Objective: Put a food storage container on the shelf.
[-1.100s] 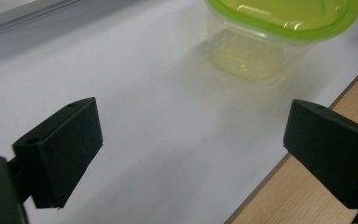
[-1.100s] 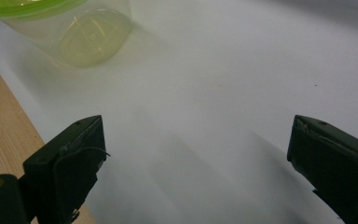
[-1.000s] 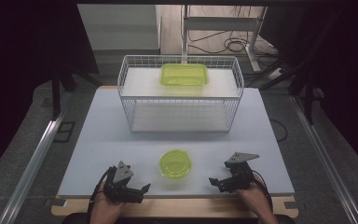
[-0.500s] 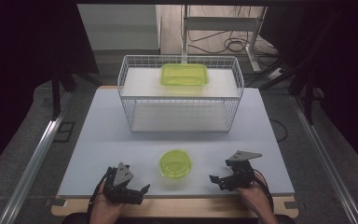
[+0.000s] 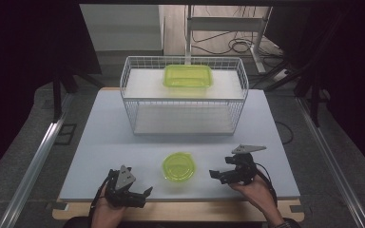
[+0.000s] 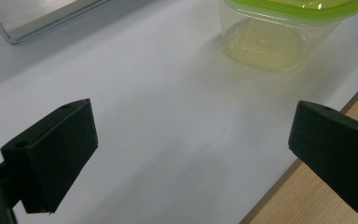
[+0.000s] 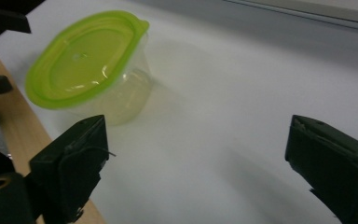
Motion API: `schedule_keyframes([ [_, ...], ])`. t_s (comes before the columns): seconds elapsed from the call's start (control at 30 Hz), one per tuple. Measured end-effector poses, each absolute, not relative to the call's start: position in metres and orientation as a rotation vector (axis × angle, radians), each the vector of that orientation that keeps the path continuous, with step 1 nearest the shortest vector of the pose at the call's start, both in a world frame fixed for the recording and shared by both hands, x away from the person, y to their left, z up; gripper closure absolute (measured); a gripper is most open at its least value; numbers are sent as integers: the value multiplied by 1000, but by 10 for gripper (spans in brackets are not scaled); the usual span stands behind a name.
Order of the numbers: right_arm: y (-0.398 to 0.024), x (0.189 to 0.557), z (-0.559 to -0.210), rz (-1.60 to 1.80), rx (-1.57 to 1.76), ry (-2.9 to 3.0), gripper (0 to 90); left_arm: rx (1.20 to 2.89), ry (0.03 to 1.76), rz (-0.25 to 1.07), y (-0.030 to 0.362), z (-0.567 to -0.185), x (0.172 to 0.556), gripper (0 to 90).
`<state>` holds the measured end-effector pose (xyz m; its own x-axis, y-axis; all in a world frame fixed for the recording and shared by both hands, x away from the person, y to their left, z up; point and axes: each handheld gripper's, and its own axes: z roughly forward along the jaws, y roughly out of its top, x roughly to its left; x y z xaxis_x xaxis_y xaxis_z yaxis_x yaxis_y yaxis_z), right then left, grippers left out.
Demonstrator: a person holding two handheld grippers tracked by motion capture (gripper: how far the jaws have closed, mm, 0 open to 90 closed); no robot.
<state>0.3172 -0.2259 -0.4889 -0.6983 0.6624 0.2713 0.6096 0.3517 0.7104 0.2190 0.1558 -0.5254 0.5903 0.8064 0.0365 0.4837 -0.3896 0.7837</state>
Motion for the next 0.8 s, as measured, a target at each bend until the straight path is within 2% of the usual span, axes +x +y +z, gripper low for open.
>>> schedule_keyframes([
  [0.53, -201, 343, -473, 1375, 1194, 2656, 387, 2062, 1028, 561, 158, -525, 219, 9],
  [0.8, -184, 357, -477, 1404, 1260, 2744, 482, 2074, 1029, 564, 157, -526, 219, 9],
])
